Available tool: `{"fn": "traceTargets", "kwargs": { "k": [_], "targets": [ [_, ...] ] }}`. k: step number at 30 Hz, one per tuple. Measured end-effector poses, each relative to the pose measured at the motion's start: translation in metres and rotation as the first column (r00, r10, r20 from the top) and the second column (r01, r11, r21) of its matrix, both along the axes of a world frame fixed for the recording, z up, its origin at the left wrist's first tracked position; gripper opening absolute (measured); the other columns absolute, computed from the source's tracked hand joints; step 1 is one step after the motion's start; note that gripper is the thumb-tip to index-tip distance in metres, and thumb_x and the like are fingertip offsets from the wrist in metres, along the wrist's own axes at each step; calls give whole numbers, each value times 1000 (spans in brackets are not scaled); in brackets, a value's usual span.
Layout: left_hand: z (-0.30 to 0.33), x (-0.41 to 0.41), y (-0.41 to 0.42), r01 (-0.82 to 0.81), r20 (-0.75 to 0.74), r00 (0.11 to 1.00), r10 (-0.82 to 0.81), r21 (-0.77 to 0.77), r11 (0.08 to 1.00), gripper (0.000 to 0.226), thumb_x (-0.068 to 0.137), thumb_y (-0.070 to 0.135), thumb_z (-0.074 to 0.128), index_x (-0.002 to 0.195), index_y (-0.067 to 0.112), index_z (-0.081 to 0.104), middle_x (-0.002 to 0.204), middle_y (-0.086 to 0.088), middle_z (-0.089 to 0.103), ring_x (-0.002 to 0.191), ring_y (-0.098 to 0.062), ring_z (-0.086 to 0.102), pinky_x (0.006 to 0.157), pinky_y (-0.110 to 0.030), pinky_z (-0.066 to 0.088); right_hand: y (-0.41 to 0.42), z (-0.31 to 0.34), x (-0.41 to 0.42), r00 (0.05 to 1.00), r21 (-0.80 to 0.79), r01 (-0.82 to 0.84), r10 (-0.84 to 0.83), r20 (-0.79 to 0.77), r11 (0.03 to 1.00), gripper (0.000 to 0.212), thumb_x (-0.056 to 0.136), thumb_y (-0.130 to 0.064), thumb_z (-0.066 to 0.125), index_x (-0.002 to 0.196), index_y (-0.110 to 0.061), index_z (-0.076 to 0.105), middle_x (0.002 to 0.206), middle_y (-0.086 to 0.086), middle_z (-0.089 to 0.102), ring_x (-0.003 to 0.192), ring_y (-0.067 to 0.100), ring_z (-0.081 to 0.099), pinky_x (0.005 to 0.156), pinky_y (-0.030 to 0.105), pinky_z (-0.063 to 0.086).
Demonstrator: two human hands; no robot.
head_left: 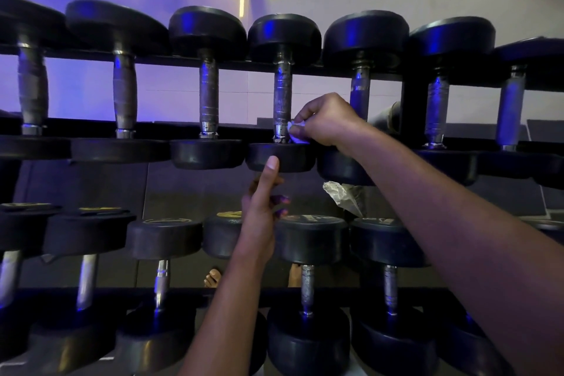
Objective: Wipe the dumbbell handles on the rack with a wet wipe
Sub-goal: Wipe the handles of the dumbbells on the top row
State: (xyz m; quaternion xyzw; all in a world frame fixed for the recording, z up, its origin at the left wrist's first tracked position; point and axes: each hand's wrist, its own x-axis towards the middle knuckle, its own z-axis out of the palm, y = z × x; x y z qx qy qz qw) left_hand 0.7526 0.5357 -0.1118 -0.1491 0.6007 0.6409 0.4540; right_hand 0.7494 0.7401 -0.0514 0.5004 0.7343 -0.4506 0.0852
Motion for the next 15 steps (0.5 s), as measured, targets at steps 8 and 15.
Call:
{"fn": "traceTargets", "kwargs": {
  "k": [8, 15],
  "targets": [
    [-4, 0, -1, -6, -8, 1000, 6, -4, 1000, 110, 51, 95, 83, 124, 13, 75, 107, 5, 75, 78, -14, 61, 66, -32, 46, 27, 25, -36, 844, -342, 398, -486, -226, 851, 24, 97, -8, 67, 82, -19, 53, 80, -1, 55, 63, 8, 51, 38, 10, 41],
    [-2, -2, -2, -2, -11, 1000, 2, -10, 1000, 108, 44, 94, 86, 115, 12, 77, 92, 8, 72, 70, -9, 58, 67, -32, 44, 0, 18, -33, 796, 139, 370, -237, -556, 919, 20, 80, -42, 89, 84, -26, 79, 74, -16, 76, 69, -1, 70, 67, 23, 56]
  ]
}}
